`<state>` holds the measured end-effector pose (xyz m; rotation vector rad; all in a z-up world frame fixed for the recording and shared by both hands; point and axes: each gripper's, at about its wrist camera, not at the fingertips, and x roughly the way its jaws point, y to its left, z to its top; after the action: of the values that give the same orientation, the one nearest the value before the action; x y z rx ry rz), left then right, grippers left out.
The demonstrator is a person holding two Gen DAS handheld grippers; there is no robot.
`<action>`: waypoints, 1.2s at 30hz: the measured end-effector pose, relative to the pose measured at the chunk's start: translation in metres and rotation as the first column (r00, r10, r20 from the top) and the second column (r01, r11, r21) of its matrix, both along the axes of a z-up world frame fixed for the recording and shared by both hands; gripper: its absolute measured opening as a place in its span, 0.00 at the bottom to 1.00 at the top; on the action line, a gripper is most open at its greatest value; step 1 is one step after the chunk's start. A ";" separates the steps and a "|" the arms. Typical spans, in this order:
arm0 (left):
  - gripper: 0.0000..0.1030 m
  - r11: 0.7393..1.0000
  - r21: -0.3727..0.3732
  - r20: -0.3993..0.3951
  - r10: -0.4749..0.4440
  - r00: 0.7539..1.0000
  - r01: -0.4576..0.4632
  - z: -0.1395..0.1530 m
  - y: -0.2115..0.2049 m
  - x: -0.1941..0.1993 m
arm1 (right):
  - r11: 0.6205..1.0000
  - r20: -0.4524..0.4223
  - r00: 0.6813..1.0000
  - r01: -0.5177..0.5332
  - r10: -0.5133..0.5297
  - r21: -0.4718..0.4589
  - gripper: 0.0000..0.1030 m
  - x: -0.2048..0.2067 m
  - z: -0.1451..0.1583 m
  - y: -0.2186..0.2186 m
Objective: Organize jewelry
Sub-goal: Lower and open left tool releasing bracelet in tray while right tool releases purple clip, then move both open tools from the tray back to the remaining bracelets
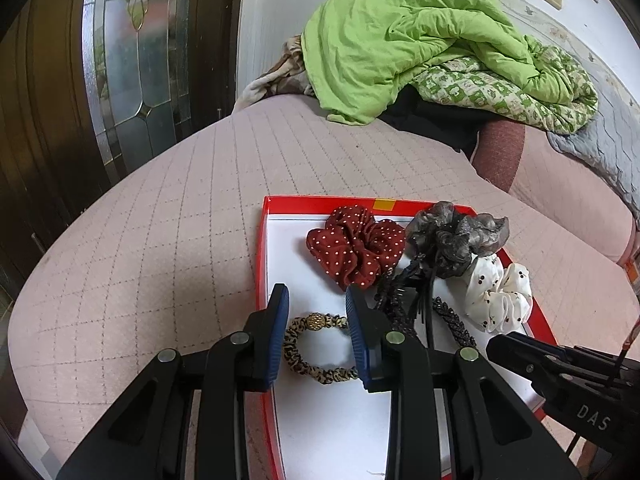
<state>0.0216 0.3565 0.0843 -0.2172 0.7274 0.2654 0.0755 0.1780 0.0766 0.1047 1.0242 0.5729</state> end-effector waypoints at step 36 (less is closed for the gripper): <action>0.38 0.979 0.180 0.096 -0.119 0.988 0.100 0.024 -0.100 -0.042 | 0.993 -0.018 0.997 0.072 -0.070 0.093 0.24 -0.065 0.024 -0.089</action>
<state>-0.0203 0.2568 0.1083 -0.0240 0.6042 0.2097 0.0100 0.0892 0.1003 0.2280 1.0039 0.5560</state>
